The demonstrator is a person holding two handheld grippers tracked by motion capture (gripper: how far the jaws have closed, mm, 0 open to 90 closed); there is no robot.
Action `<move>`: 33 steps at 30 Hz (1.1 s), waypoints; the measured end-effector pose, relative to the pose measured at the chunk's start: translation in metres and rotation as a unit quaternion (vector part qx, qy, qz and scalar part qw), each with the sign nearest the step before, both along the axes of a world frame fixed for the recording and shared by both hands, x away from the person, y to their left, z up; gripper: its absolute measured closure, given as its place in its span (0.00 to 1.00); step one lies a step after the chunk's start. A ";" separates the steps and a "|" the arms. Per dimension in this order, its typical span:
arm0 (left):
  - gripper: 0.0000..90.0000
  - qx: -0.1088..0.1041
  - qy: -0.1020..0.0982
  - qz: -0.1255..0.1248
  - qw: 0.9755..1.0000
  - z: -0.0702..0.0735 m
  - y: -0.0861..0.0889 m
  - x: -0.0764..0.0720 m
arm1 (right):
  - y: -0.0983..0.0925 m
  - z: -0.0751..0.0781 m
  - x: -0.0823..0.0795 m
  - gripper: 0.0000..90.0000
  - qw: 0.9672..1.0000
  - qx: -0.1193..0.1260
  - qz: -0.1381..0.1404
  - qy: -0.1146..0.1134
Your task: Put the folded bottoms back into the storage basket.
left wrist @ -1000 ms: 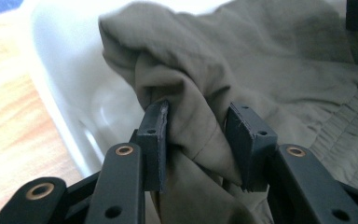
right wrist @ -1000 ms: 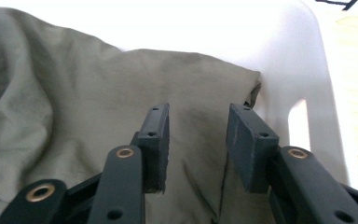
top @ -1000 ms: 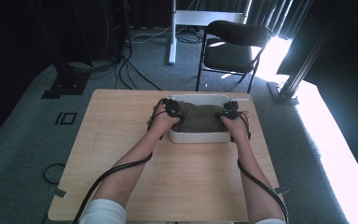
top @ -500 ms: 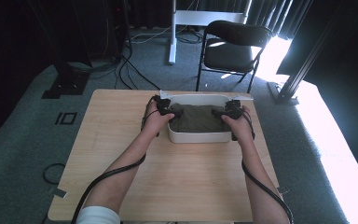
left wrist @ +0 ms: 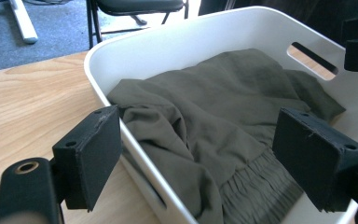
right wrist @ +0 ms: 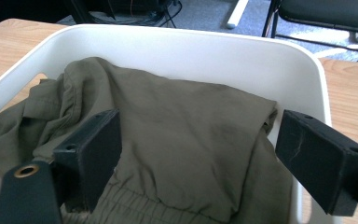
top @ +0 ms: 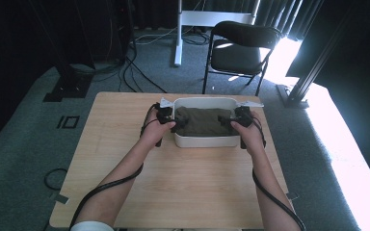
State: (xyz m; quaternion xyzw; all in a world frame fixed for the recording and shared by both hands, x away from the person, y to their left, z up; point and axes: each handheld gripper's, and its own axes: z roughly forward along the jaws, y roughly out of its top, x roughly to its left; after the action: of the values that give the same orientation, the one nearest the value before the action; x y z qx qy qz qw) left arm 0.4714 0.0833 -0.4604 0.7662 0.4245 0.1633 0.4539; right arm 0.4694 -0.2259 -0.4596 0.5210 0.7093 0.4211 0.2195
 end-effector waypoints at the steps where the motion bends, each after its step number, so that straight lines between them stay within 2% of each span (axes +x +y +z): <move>1: 0.19 -0.002 -0.001 -0.001 1.000 0.001 0.003 -0.003 | -0.001 0.001 -0.004 0.16 1.000 -0.001 -0.004 -0.009; 4: 0.19 -0.008 0.001 0.003 1.000 0.003 0.007 -0.007 | -0.002 0.003 -0.008 0.16 1.000 0.001 -0.003 -0.010; 5: 0.19 -0.016 0.004 0.004 1.000 0.004 0.009 -0.011 | -0.002 0.005 -0.013 0.16 1.000 -0.012 -0.003 -0.016; 6: 0.19 -0.016 0.004 0.004 1.000 0.004 0.009 -0.011 | -0.002 0.005 -0.013 0.16 1.000 -0.012 -0.003 -0.016; 8: 0.19 -0.013 0.005 0.004 1.000 0.005 0.010 -0.015 | -0.002 0.006 -0.018 0.16 1.000 -0.007 -0.004 -0.022; 9: 0.19 -0.003 0.000 0.003 1.000 0.007 0.011 -0.019 | -0.002 0.008 -0.022 0.16 1.000 -0.002 -0.004 -0.024; 14: 0.19 -0.006 0.004 0.009 1.000 0.009 0.013 -0.028 | -0.003 0.009 -0.030 0.16 1.000 -0.008 0.000 -0.027; 18: 0.19 0.002 0.006 0.006 1.000 0.009 0.018 -0.037 | -0.005 0.008 -0.038 0.16 1.000 -0.009 0.006 -0.029; 21: 0.19 -0.001 0.002 0.001 1.000 0.007 0.022 -0.044 | -0.005 0.007 -0.045 0.16 0.999 -0.007 0.010 -0.034; 23: 0.19 0.016 0.001 -0.004 1.000 0.004 0.023 -0.050 | -0.006 0.006 -0.052 0.16 0.999 -0.014 0.010 -0.034; 32: 0.19 0.019 0.005 -0.016 1.000 -0.005 0.027 -0.066 | -0.009 0.000 -0.071 0.16 0.999 -0.027 0.016 -0.036; 33: 0.19 0.027 0.003 -0.021 0.999 -0.006 0.029 -0.070 | -0.010 -0.001 -0.075 0.16 0.999 -0.031 0.017 -0.037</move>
State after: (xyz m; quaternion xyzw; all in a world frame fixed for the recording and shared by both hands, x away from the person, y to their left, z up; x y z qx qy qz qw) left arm 0.4015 0.1121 -0.4668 0.7872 0.4051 0.1627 0.4355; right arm 0.3942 -0.2362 -0.4608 0.4862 0.7217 0.4219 0.2545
